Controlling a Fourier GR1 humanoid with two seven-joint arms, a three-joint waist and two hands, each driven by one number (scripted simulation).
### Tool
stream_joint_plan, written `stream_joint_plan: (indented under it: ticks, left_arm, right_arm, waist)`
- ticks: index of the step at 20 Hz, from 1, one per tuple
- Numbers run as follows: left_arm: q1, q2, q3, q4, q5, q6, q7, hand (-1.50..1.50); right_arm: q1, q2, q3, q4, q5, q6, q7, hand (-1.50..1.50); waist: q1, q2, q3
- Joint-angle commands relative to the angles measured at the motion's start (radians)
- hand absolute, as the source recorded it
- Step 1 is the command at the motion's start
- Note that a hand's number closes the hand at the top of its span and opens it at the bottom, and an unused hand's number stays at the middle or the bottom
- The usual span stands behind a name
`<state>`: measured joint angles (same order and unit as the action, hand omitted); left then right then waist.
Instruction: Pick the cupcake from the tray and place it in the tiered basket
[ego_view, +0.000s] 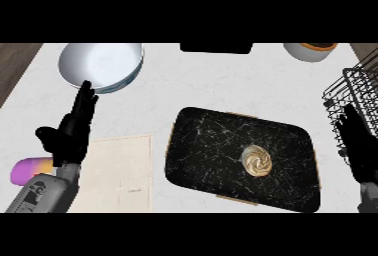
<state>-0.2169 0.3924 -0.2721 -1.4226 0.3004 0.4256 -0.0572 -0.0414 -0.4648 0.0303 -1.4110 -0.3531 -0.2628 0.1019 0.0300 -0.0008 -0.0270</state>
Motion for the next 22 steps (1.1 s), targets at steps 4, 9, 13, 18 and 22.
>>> stream_joint_plan:
  ticks: [4, 9, 13, 18, 22]
  left_arm:
    - [0.012, -0.003, -0.017, -0.033, -0.049, 0.017, -0.034, 0.0]
    - [-0.007, -0.045, -0.083, -0.045, -0.084, 0.013, 0.004, 0.0]
    - [-0.012, -0.054, -0.081, -0.036, -0.09, 0.029, -0.004, 0.0]
    - [0.012, -0.095, -0.096, -0.02, -0.116, 0.049, -0.017, 0.0]
    - [0.023, -0.036, -0.073, -0.084, -0.108, 0.043, 0.038, 0.0]
  right_arm:
    - [-0.103, 0.053, -0.106, -0.127, -0.234, 0.248, -0.193, 1.5]
    - [-0.138, 0.092, -0.193, 0.024, -0.392, 0.349, -0.179, -1.5]
    - [-0.077, 0.18, -0.117, -0.03, -0.586, 0.662, -0.187, -1.5]
    - [0.074, -0.025, -0.225, -0.048, -0.587, 0.991, -0.246, -1.5]
    - [0.071, -0.198, -0.28, -0.129, -0.365, 0.981, -0.261, -1.5]
  waist:
    - [-0.03, -0.008, 0.031]
    - [-0.027, 0.004, 0.029]
    - [-0.033, 0.004, 0.032]
    - [-0.05, 0.0, 0.028]
    - [-0.056, -0.007, 0.027]
